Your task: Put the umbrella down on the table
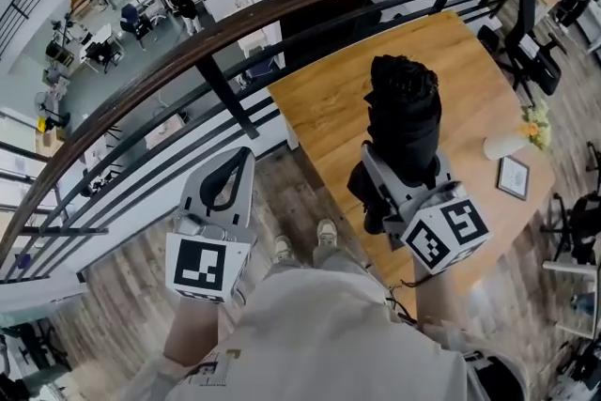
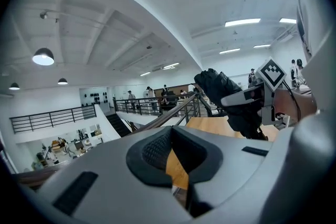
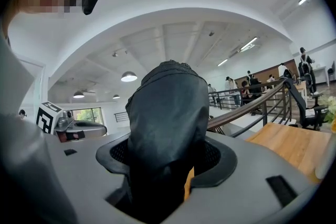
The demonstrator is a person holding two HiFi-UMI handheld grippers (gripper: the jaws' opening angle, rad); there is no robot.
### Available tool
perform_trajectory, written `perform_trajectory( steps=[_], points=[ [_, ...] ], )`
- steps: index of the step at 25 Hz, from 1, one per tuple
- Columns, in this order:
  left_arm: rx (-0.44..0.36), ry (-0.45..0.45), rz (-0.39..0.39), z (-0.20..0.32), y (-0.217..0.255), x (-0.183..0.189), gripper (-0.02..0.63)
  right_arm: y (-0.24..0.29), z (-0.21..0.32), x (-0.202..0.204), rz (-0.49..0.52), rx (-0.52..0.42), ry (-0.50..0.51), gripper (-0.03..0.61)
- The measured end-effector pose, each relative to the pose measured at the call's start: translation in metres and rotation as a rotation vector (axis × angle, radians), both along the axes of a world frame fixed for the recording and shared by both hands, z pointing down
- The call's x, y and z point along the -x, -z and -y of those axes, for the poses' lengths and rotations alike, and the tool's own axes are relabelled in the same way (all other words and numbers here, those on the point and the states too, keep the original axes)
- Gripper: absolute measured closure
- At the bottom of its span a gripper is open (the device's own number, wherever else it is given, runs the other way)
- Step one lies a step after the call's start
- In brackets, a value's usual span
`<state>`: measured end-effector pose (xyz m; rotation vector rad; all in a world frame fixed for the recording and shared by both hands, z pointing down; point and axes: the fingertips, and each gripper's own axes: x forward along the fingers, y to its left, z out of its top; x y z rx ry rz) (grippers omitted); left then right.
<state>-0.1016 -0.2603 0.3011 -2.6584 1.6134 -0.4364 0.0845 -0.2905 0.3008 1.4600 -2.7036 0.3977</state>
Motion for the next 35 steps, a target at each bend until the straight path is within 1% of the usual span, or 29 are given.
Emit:
perform_trajectory(
  steps=[3,6,8,10,12,16,19,21,27,29,32,33,35],
  points=[
    [-0.015,0.013,0.034,0.019,0.003,-0.002,0.597,0.008,0.028,-0.004,0.009,-0.014,0.018,0.265],
    [-0.027,0.022,0.049,0.047,0.008,-0.002,0.597,0.015,0.067,-0.006,-0.003,-0.032,0.026,0.265],
    [-0.052,0.02,0.06,0.064,0.01,0.003,0.597,0.016,0.088,-0.003,0.015,-0.031,0.037,0.265],
    [-0.075,0.025,0.055,0.082,0.01,0.008,0.597,0.014,0.109,0.002,0.033,-0.019,0.056,0.265],
    [-0.075,0.032,0.042,0.101,0.004,0.013,0.597,0.007,0.131,0.009,0.022,-0.002,0.066,0.265],
    [-0.016,0.052,0.021,0.128,-0.018,0.018,0.597,-0.019,0.165,0.021,-0.056,0.033,0.065,0.265],
    [0.014,0.048,0.038,0.143,-0.034,0.018,0.597,-0.032,0.184,0.027,-0.088,0.033,0.052,0.265],
    [0.042,0.047,0.048,0.153,-0.048,0.019,0.597,-0.047,0.197,0.032,-0.103,0.057,0.053,0.265],
    [0.131,0.048,0.056,0.172,-0.095,0.029,0.597,-0.12,0.225,0.05,-0.187,0.169,0.066,0.265],
    [0.156,0.043,0.077,0.176,-0.113,0.032,0.597,-0.15,0.232,0.055,-0.198,0.222,0.066,0.265],
    [0.19,0.023,0.139,0.18,-0.141,0.032,0.597,-0.196,0.24,0.058,-0.212,0.32,0.059,0.266],
    [0.208,0.017,0.145,0.18,-0.149,0.032,0.597,-0.21,0.24,0.06,-0.224,0.346,0.061,0.265],
    [0.244,0.012,0.13,0.178,-0.164,0.032,0.597,-0.235,0.239,0.064,-0.244,0.389,0.076,0.267]
  ],
)
